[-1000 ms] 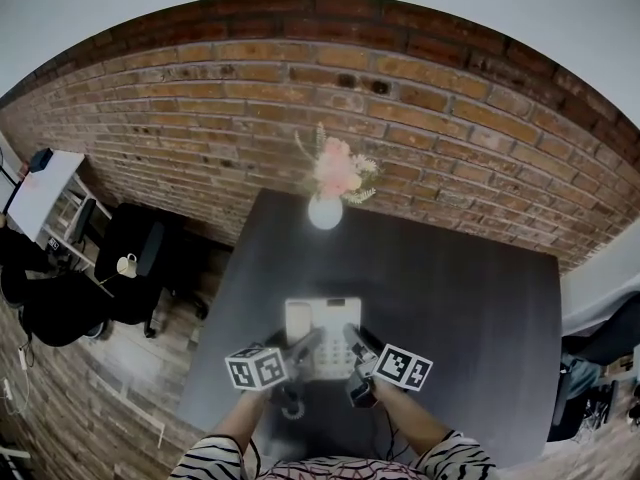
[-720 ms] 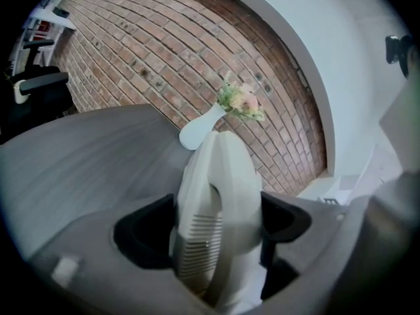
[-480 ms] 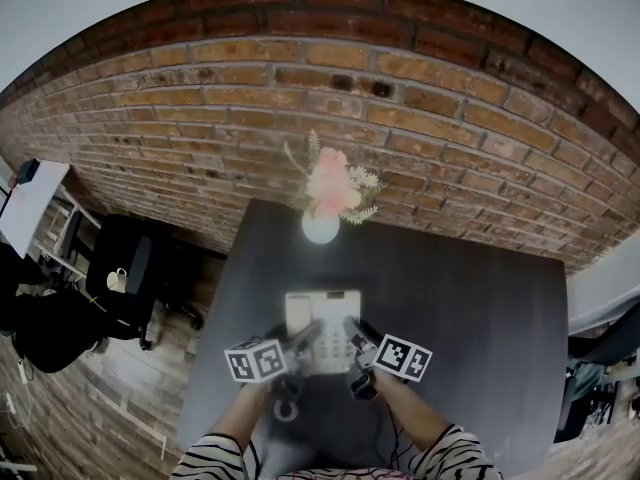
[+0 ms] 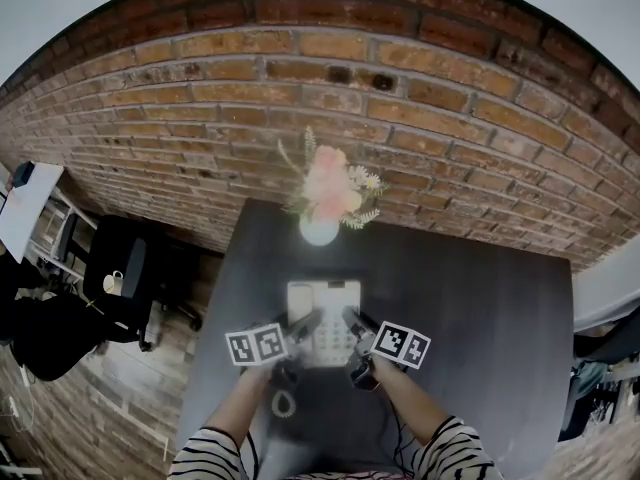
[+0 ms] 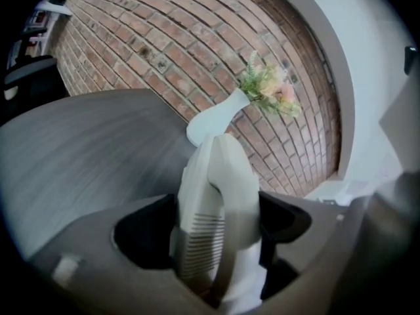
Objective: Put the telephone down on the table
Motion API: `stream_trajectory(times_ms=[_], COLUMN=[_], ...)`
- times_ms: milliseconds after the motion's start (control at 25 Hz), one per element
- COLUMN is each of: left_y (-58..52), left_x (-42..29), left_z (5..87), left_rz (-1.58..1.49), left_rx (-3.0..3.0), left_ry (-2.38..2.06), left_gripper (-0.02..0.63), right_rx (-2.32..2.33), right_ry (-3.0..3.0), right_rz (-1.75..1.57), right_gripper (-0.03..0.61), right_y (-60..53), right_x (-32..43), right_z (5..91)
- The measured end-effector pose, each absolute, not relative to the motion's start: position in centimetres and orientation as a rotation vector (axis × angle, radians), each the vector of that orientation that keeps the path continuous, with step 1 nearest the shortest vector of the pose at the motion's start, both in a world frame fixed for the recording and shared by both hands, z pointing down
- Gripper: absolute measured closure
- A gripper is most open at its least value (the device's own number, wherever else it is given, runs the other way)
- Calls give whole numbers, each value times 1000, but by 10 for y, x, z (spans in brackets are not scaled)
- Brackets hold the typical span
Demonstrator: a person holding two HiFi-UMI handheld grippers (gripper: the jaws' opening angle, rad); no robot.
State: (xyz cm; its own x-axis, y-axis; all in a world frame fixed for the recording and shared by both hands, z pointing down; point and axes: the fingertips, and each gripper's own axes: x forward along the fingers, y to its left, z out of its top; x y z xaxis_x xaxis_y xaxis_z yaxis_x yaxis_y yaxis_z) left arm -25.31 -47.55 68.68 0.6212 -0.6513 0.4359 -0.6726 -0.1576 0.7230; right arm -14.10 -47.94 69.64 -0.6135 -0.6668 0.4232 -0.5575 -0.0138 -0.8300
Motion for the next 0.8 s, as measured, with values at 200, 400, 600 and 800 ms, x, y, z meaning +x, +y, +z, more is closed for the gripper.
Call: stream_trajectory(times_ms=[200, 400, 600, 800], left_y=[-480, -484, -484, -484], left_x=[-256, -256, -255, -255], left_z=[703, 709, 713, 718], left_rz=[64, 96, 119, 124], left_rx=[1823, 1798, 1788, 1779], left_ry=[-1063, -1072, -1087, -1112], left_gripper=[221, 225, 225, 225], right_rx=[-1323, -1311, -1319, -1324], right_ry=[2119, 2101, 2104, 2104], right_rz=[-1722, -1740, -1755, -1772], right_gripper=[370, 370, 370, 368], right_y=[-483, -487, -487, -488], right_x=[-143, -143, -142, -142], right_z=[701, 704, 706, 709])
